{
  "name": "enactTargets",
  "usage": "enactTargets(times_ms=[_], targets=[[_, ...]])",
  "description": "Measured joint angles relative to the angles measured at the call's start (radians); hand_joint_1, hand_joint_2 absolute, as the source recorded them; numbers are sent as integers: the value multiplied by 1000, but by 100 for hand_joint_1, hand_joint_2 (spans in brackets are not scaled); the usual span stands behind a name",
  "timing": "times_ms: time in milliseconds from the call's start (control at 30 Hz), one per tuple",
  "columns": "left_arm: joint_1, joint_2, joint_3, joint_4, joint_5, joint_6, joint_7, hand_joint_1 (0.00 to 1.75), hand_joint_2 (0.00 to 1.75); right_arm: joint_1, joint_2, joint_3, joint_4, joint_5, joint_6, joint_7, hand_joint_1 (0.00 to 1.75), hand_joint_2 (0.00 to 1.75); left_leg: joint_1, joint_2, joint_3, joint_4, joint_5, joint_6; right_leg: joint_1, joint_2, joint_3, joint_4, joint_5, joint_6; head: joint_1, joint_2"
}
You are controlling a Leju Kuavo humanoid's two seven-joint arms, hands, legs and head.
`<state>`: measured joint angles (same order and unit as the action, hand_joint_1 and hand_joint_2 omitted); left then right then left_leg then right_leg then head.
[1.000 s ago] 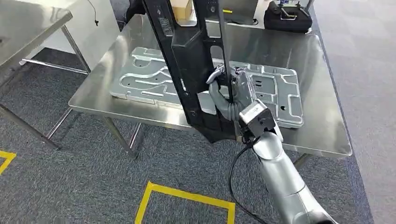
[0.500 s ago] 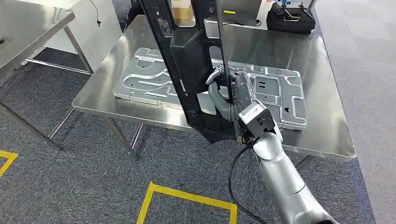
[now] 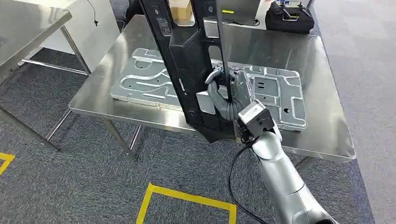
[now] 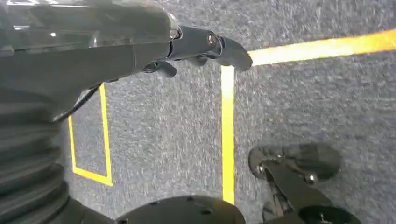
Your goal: Take the parts from the cabinet and place them on the table.
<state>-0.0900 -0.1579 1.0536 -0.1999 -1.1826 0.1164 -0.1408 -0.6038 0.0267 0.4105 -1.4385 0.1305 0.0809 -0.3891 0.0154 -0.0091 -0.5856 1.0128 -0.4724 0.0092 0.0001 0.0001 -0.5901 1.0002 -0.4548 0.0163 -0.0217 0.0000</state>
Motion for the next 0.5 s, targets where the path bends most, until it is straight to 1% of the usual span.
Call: enactTargets(times_ms=[33, 67, 100, 133, 167, 200, 233, 267, 300, 333, 367, 400, 433, 467, 500], targets=[[2, 0, 0, 0, 0, 0, 0, 0, 175, -1, 0, 1, 2, 0, -1, -1, 173, 175, 0, 0, 2, -2, -4, 9, -1, 1, 5, 13, 13, 8, 0, 0], [3, 0, 0, 0, 0, 1, 0, 0, 175, -3, 0, 1, 3, -1, -1, -2, 173, 175, 0, -3, 22, -1, 0, 21, -5, 1, 8, 15, 5, 14, 0, 0], [4, 0, 1, 0, 0, 1, 0, 0, 175, -4, 0, 3, 3, -1, -2, -2, 173, 175, 0, -4, 33, -4, -2, 25, -8, 0, 5, 34, -2, 17, 0, 0], [5, 0, 1, 0, 0, 2, 0, 0, 175, -8, 0, 5, 4, -1, -2, -3, 173, 175, -1, -4, 43, -5, -7, 29, -9, 0, -22, 86, -21, 20, 0, 0], [4, 0, 1, 0, -1, 3, 0, 0, 175, -9, 0, 5, 5, -2, -2, -6, 173, 175, -1, -4, 49, -5, -13, 30, -9, 0, -69, 160, -42, 20, 0, 0], [4, 0, 1, 0, -1, 3, 0, 0, 175, -8, 0, 6, 5, -2, -2, -6, 173, 175, -2, -4, 54, -5, -18, 31, -9, 0, -107, 214, -57, 22, 0, 0], [5, 0, 1, 0, -1, 3, 0, 0, 175, -7, 0, 6, 6, -2, -2, -6, 173, 175, -3, -4, 57, -5, -21, 31, -10, 0, -129, 244, -65, 23, 0, 0], [7, 0, 1, 0, -1, 3, 0, 0, 175, -5, 0, 7, 9, -2, -2, -6, 173, 175, -4, -5, 68, -5, -33, 30, -9, 0, -176, 299, -85, 22, 0, 0], [10, 0, 1, 0, -1, 3, 0, 0, 175, -1, 0, 8, 11, -2, -2, -5, 173, 175, -5, -8, 81, -5, -43, 29, -9, 0, -203, 311, -91, 21, 0, 0], [12, 1, 1, 0, -1, 3, 0, 0, 175, 1, 0, 8, 13, -2, -2, -5, 173, 175, -6, -9, 94, -5, -53, 28, -9, 0, -210, 290, -87, 20, 0, 0], [13, 1, 1, 0, -1, 3, 0, 0, 175, 2, 0, 8, 13, -2, -2, -5, 173, 175, -8, -11, 115, -6, -69, 29, -5, 0, -199, 224, -68, 14, 0, 0], [13, 0, 1, 0, -2, 3, -1, 0, 175, 2, 0, 8, 13, -2, -2, -5, 173, 175, -12, -11, 137, -8, -84, 29, 0, 0, -178, 136, -18, -1, 0, 0], [15, 0, 1, 0, -2, 3, -1, 0, 175, 2, 0, 8, 13, -2, -2, -5, 173, 175, -12, -11, 145, -13, -98, 28, 6, 0, -163, 58, 67, -16, 0, 0], [16, -8, 1, 5, -2, 2, -1, 0, 175, 5, 0, 9, 17, -2, -2, -6, 173, 175, -13, -11, 169, -11, -112, 24, 17, 10, -160, 15, 178, -29, -1, 0], [15, -5, 1, 4, -2, 3, -2, 0, 175, 6, -2, 9, 18, -3, -3, -6, 173, 175, -9, -18, 172, -24, -117, 17, 21, 11, -154, 19, 159, -26, 0, 0]])
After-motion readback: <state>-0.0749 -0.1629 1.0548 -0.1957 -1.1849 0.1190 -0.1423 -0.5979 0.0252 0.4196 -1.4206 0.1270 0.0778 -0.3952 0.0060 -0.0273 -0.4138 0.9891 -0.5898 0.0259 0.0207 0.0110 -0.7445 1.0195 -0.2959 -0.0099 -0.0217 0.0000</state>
